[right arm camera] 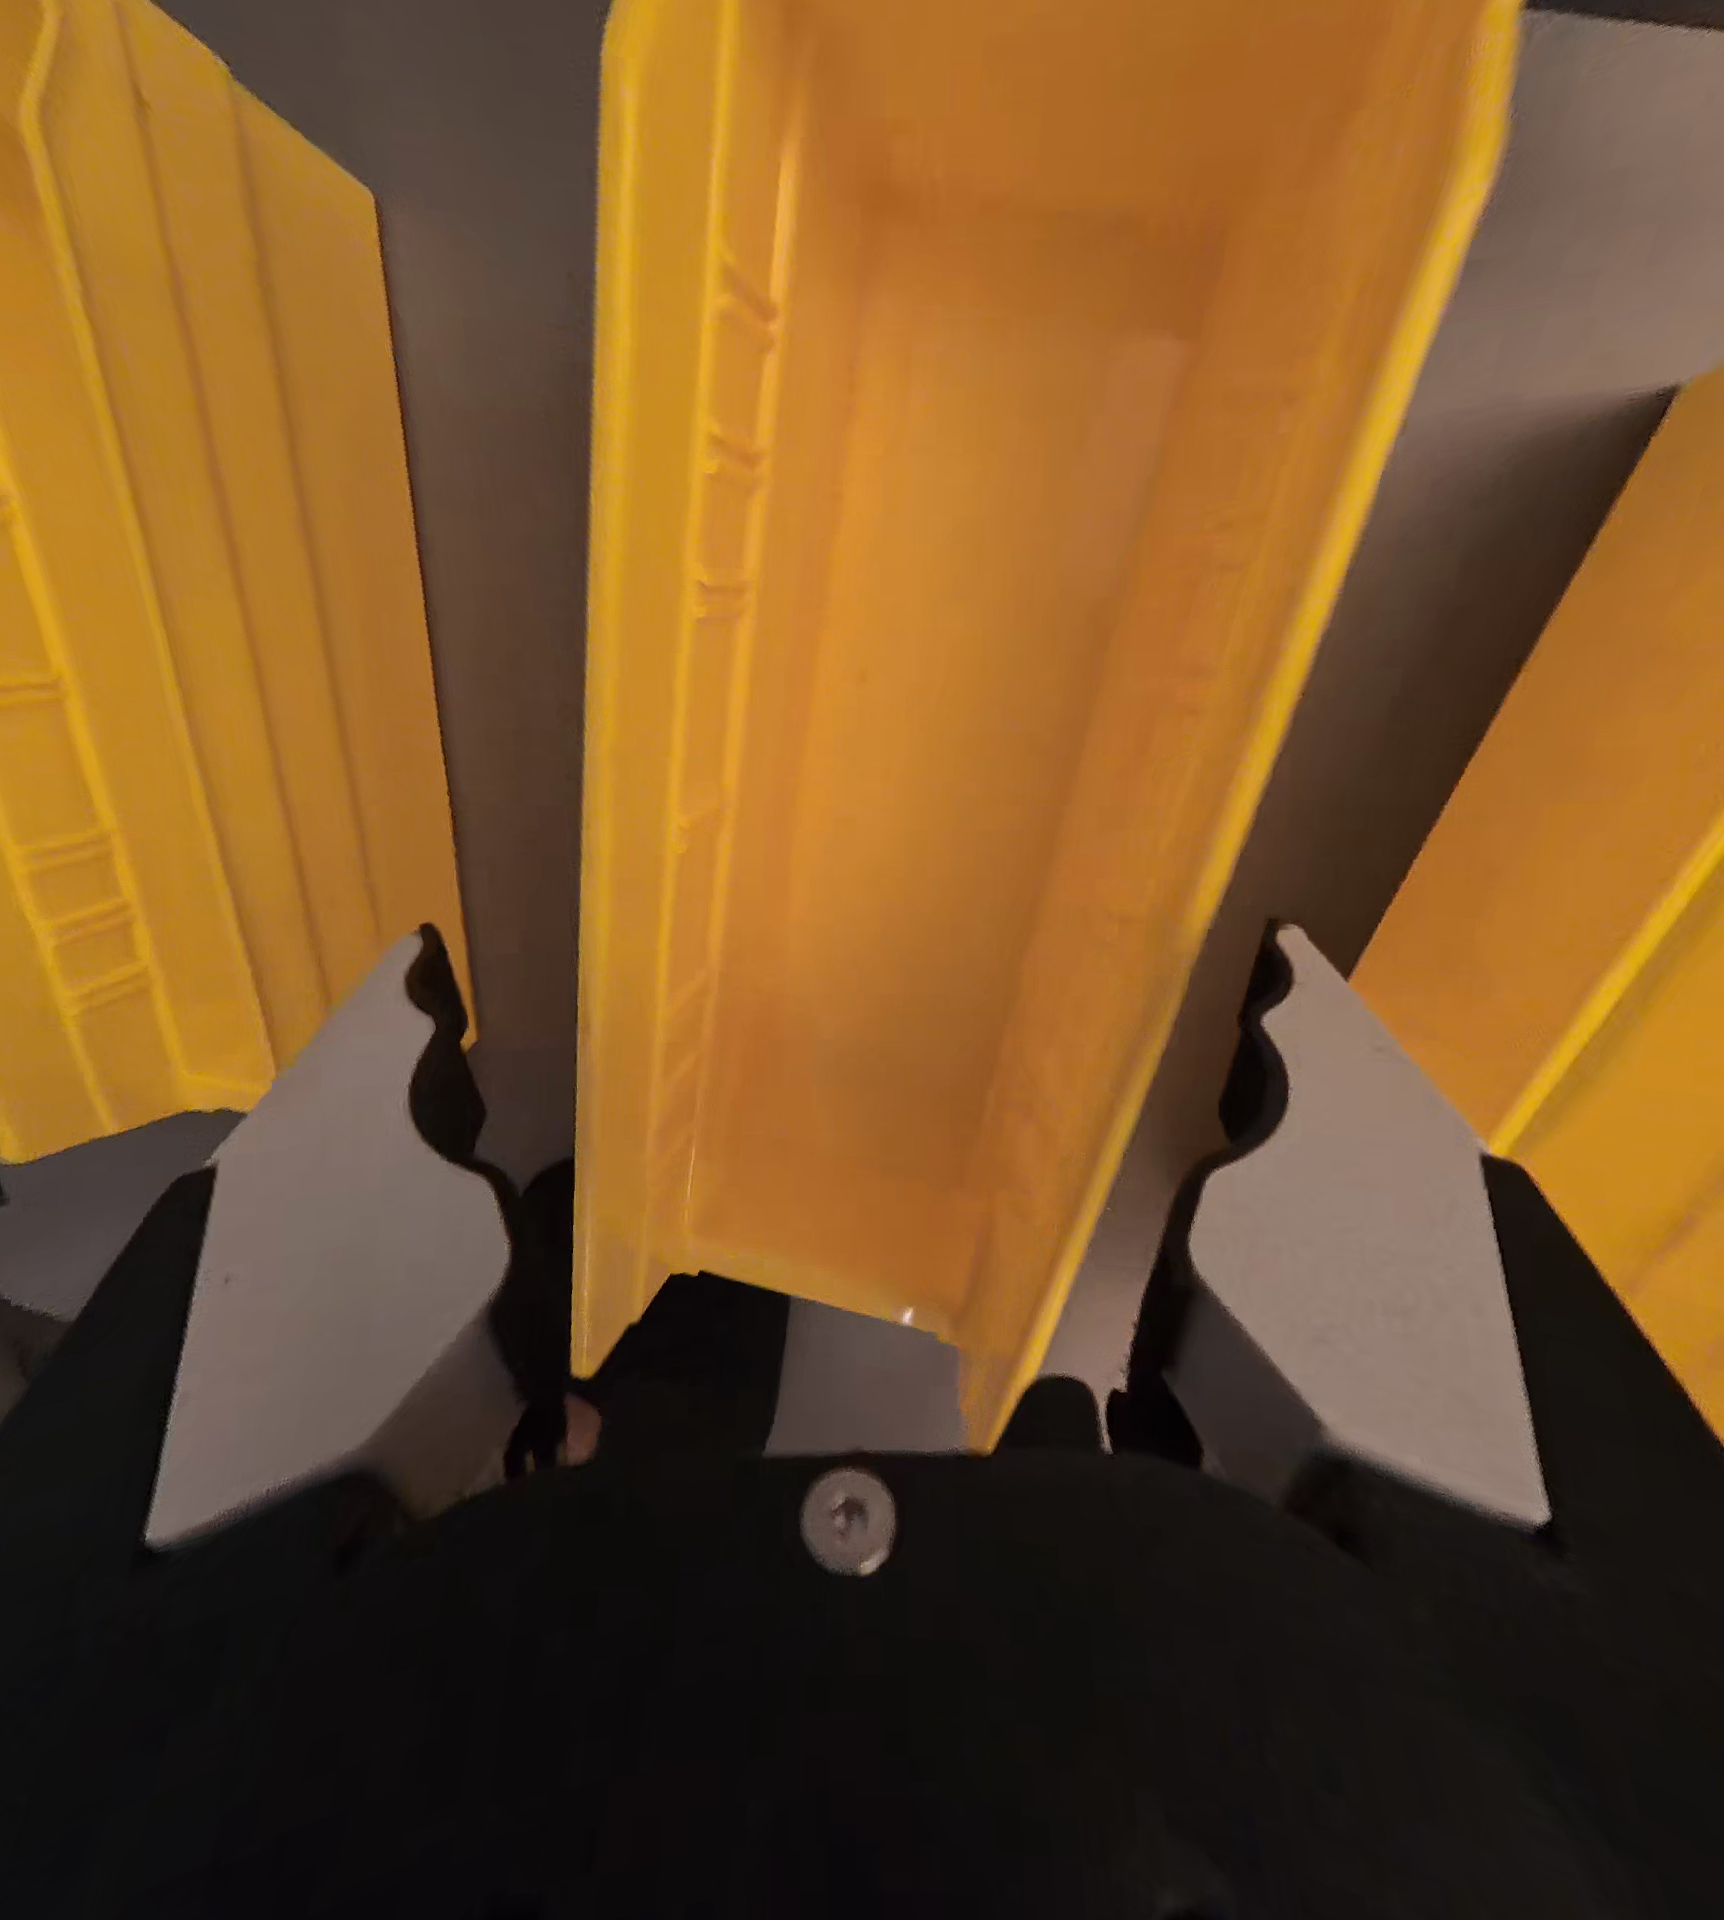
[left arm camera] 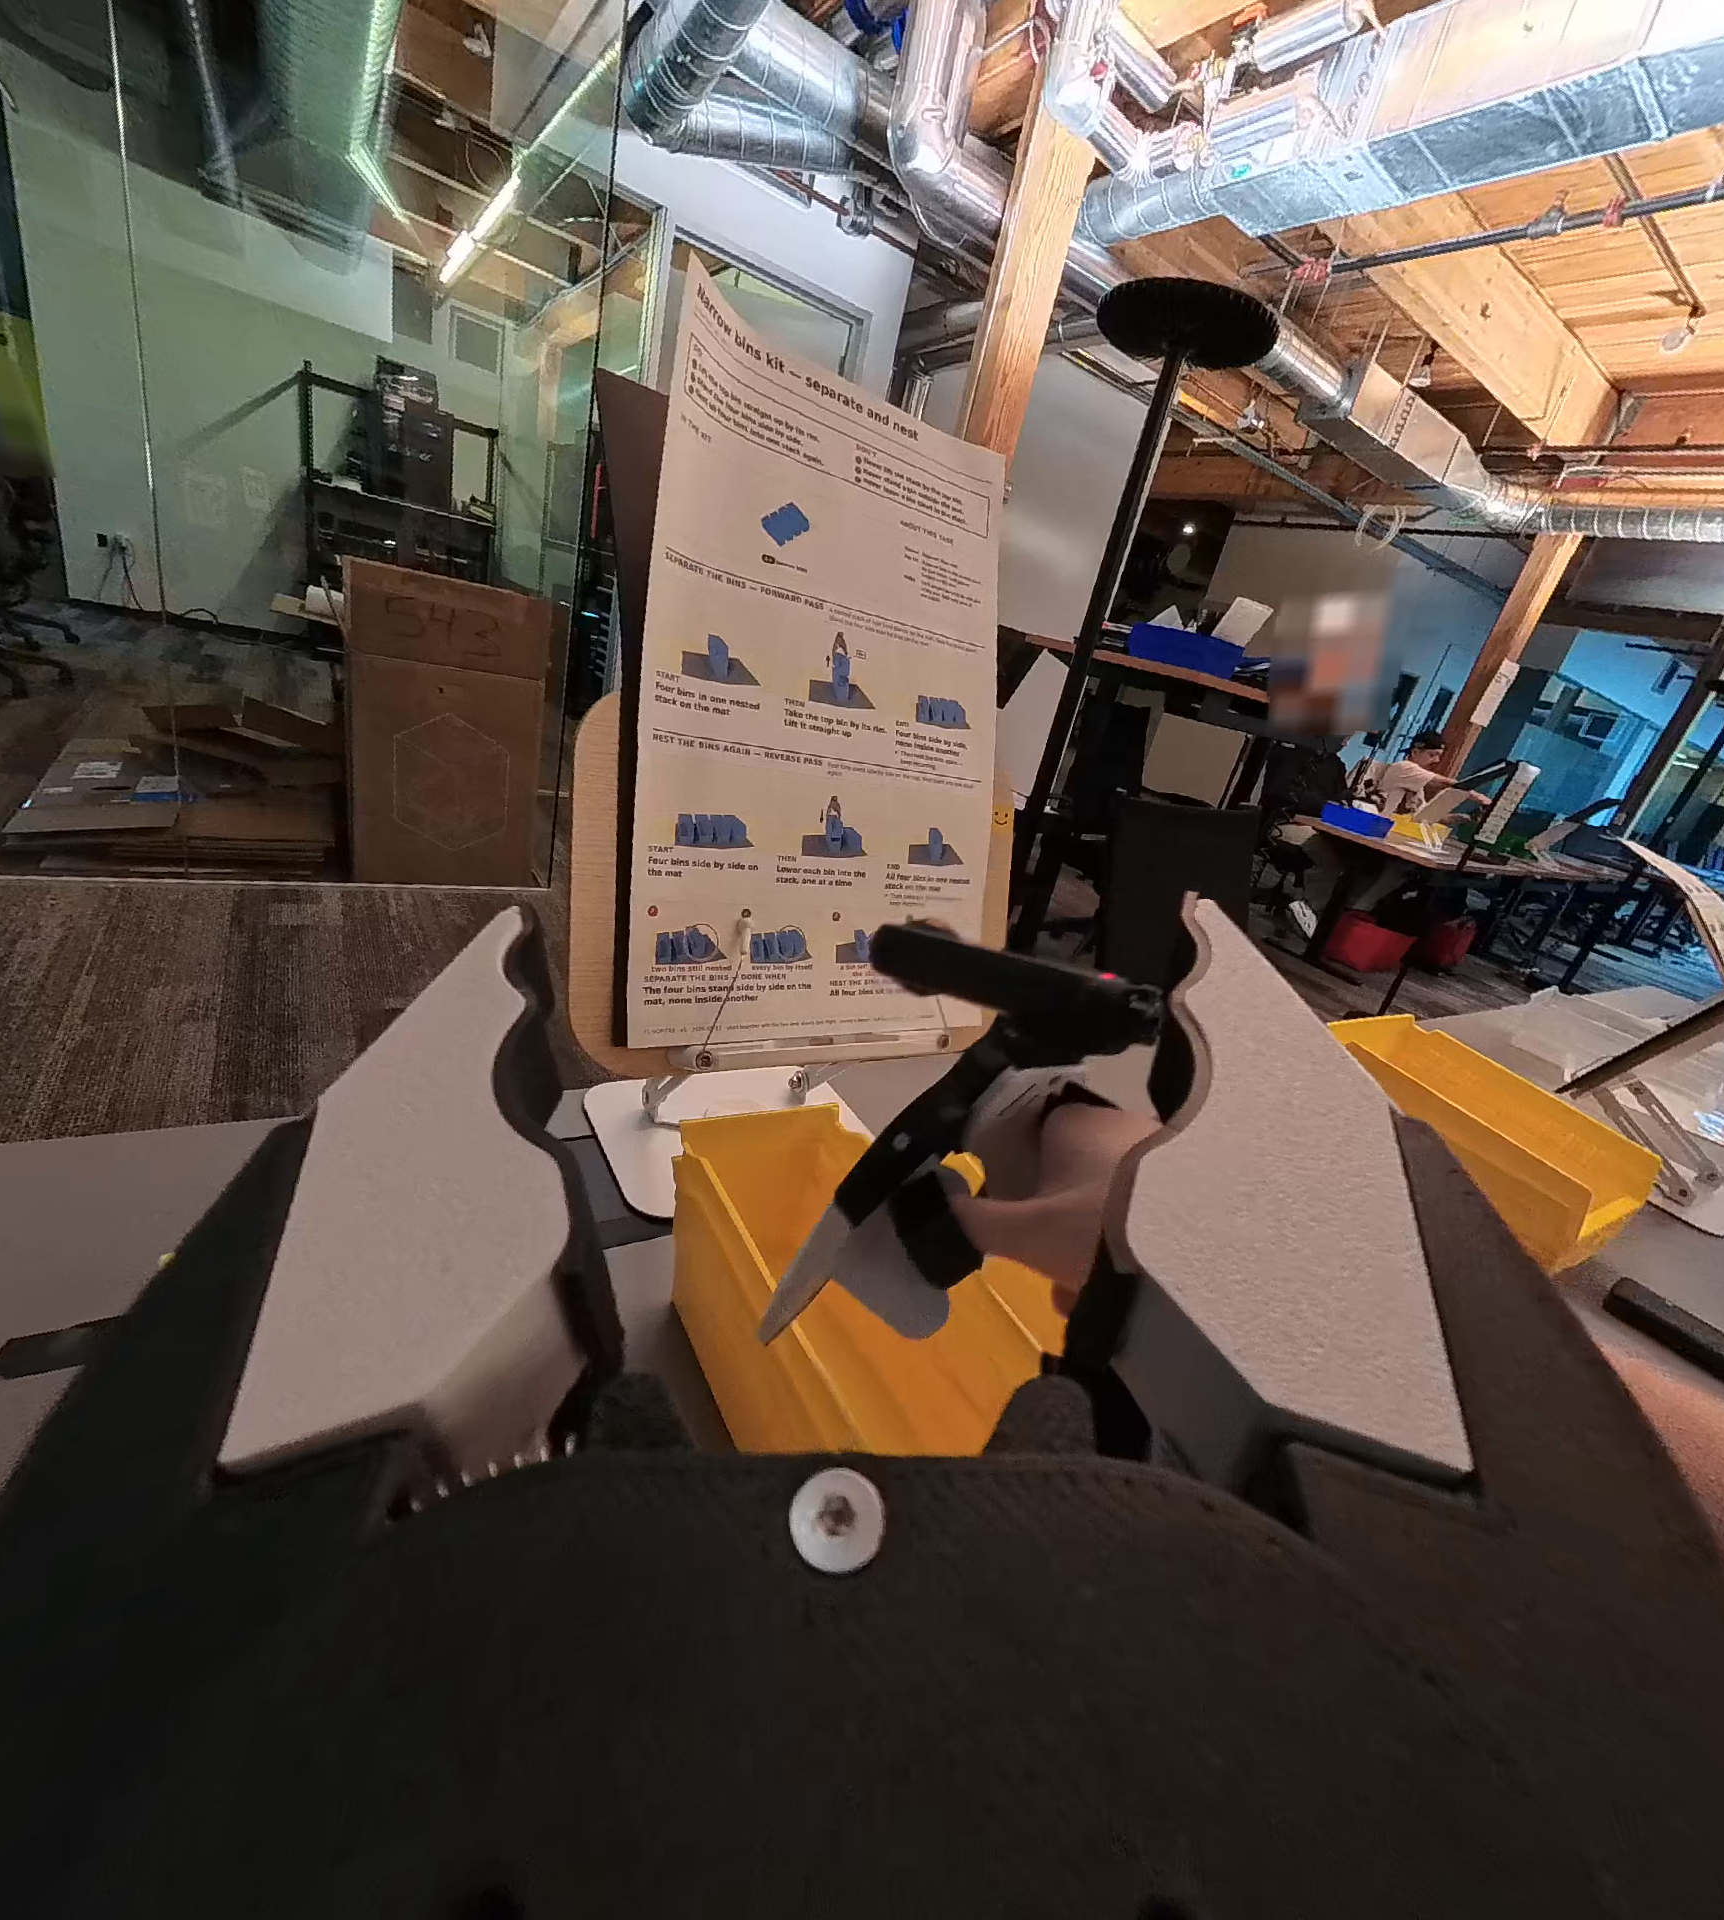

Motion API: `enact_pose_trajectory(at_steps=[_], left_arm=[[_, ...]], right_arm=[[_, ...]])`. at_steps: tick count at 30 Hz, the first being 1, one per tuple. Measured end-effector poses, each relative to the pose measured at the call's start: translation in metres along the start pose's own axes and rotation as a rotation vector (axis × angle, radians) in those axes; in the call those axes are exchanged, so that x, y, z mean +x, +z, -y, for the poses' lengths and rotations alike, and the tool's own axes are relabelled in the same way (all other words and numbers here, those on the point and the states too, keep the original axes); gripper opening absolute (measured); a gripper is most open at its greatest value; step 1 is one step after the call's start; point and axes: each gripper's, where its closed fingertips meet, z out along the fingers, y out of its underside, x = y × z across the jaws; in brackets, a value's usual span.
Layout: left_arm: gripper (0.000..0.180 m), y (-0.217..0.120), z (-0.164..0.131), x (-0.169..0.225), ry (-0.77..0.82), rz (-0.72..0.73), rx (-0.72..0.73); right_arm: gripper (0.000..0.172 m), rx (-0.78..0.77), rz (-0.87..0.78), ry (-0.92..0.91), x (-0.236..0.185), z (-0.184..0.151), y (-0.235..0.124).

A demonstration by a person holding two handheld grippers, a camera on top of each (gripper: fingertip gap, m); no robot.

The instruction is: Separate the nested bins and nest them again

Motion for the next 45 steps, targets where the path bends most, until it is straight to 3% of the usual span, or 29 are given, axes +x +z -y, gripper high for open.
enact_pose_trajectory(at_steps=[5,11,21,45], left_arm=[[0.116,0.001,-0.002,-0.002,-0.016,-0.009,-0.009],[0.116,-0.003,0.000,-0.008,-0.035,-0.005,-0.001],[0.116,-0.004,0.000,-0.011,-0.047,-0.006,0.005],[0.114,-0.014,0.005,-0.030,-0.098,0.024,0.033]], right_arm=[[0.145,-0.099,-0.167,-0.013,0.013,-0.015,0.026],[0.130,-0.124,-0.170,0.001,0.010,-0.017,0.026],[0.120,-0.135,-0.146,0.029,0.009,-0.017,0.022],[0.117,-0.155,-0.150,0.022,0.005,-0.015,-0.006]])
